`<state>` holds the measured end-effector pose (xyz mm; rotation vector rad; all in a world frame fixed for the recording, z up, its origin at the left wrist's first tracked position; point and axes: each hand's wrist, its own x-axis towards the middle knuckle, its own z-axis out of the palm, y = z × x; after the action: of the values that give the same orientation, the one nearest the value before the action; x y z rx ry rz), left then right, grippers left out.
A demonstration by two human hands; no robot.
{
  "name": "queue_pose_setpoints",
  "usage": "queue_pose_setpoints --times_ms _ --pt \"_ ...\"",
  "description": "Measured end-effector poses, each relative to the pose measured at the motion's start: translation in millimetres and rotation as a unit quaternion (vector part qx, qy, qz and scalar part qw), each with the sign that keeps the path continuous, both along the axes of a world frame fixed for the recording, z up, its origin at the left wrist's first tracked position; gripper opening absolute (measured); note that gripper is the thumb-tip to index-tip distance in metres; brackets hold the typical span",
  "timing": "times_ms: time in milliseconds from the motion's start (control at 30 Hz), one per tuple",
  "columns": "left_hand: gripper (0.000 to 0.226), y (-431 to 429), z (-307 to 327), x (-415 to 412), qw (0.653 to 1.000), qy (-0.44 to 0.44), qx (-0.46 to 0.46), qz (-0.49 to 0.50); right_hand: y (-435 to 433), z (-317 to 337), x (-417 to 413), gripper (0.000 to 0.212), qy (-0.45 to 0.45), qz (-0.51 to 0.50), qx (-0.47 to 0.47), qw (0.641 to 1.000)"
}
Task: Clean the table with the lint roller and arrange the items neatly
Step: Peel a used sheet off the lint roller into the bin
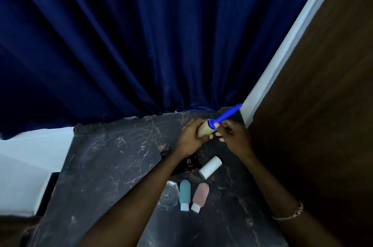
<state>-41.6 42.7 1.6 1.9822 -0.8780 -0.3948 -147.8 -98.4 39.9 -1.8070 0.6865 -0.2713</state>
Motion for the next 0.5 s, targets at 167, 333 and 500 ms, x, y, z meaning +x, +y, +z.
queue_pose_setpoints --times_ms 167,333,500 --pt "0.054 63.7 9.6 -7.8 0.997 -0.061 0.039 0.026 37.3 28.6 -18.2 0.037 0.065 0.111 -0.169 0.977" --pt "0.051 129.5 12.6 -11.2 0.987 -0.118 0.109 0.019 90.1 43.3 -10.0 0.005 -0.064 0.172 -0.230 0.956" --pt "0.050 190.1 22.1 -15.1 0.971 -0.179 0.154 0.023 148.0 43.5 14.2 0.047 0.066 0.280 -0.395 0.872"
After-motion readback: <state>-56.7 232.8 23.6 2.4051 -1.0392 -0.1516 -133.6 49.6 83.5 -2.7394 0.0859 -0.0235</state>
